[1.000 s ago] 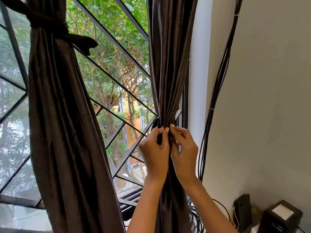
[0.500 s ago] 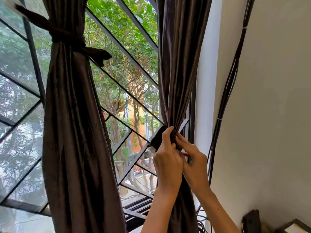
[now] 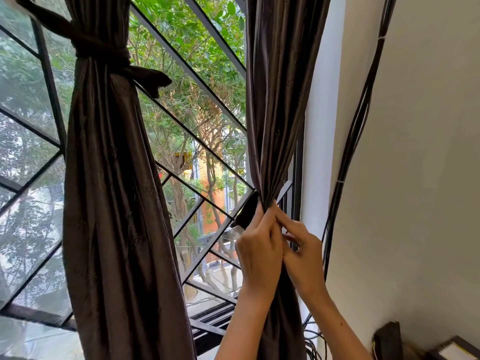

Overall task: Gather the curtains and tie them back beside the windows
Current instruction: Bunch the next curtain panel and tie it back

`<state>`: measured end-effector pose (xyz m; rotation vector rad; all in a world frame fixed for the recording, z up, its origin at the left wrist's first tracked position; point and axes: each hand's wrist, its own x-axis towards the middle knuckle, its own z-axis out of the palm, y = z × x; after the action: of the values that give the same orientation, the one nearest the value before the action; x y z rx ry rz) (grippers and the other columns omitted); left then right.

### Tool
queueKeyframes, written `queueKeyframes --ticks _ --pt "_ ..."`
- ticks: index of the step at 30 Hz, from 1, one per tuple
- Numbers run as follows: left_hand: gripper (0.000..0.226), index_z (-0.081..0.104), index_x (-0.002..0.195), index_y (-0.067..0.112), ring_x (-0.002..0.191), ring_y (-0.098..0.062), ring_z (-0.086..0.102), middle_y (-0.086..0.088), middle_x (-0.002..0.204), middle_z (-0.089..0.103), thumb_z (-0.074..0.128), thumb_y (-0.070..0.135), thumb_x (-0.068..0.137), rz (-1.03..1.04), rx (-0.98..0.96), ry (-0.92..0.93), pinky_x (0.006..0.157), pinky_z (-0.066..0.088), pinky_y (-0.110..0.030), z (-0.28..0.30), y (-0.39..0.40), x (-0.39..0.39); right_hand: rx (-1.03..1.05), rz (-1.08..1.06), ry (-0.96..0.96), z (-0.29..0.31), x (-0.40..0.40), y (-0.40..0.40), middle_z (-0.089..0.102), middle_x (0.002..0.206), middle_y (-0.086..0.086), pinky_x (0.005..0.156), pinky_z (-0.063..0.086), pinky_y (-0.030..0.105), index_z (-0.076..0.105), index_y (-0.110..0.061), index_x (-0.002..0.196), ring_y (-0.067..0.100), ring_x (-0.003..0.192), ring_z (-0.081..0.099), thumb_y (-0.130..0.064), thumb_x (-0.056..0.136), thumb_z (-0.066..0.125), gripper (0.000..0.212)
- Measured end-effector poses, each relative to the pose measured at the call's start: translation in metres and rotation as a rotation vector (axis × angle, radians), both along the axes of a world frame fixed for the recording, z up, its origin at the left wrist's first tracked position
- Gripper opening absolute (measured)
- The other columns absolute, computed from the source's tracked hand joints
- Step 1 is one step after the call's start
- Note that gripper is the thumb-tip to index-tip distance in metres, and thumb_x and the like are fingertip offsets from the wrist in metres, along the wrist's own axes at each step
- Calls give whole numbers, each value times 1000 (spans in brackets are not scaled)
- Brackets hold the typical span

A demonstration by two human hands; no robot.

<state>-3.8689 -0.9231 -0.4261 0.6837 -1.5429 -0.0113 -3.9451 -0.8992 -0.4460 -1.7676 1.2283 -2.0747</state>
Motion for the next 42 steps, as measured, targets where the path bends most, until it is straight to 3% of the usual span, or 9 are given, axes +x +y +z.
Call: queueKeyframes --ticks 5,12,17,20,26,31,35,39,42 --pt "15 74 99 18 62 3 63 11 76 71 70 19 85 -112 108 242 56 44 -8 7 0 3 3 63 -134 -2 7 4 65 103 -18 77 53 26 52 -29 113 13 96 65 -8 88 56 33" --pt "16 75 86 27 70 5 66 22 74 69 79 17 74 -171 230 450 65 50 -16 12 -1 1 -7 105 -255 9 0 7 72 98 -1 69 56 25 49 -12 101 16 90 70 3 91 55 20" --pt "19 76 77 20 74 -18 70 -3 77 74 80 3 68 -514 414 475 71 57 -32 18 -6 13 45 -20 -90 28 -18 -5 64 111 -12 76 50 23 55 -26 109 -1 102 60 -8 95 55 23" --pt "17 75 72 17 71 -21 68 -12 78 73 78 3 64 -742 583 520 70 55 -32 24 -6 25 170 151 58 37 -29 -5 58 122 -16 89 45 13 46 -35 122 -9 114 53 -9 97 50 36" --pt "15 72 66 17 65 -21 68 -13 77 72 74 2 61 -897 702 540 59 55 -26 36 1 41 281 266 104 44 -42 3 69 103 6 89 50 26 62 -12 111 17 105 63 -30 94 49 29" --pt "14 72 65 18 65 -21 68 -13 79 72 73 5 60 -954 802 473 58 55 -26 41 4 45 391 510 -129 33 -36 2 66 120 -10 103 39 23 68 -29 110 6 120 56 -44 93 45 33" --pt "16 72 74 13 70 -20 70 -11 79 74 76 -1 67 -785 661 436 63 56 -27 38 7 45 314 253 2 42 -36 15 74 88 -13 78 48 15 72 -24 90 0 88 66 -25 99 46 27" --pt "20 72 80 28 70 -5 66 14 74 71 82 14 70 -174 289 118 66 52 -20 31 11 34 114 -333 289 47 -31 28 69 73 -14 65 47 14 75 -28 79 1 71 63 -22 81 73 7" --pt "15 73 88 29 74 -11 64 9 80 70 78 25 75 138 225 -19 63 45 -18 36 28 24 108 -315 185 59 -14 46 71 72 -17 69 48 9 77 -28 79 -4 73 65 -28 78 75 2"
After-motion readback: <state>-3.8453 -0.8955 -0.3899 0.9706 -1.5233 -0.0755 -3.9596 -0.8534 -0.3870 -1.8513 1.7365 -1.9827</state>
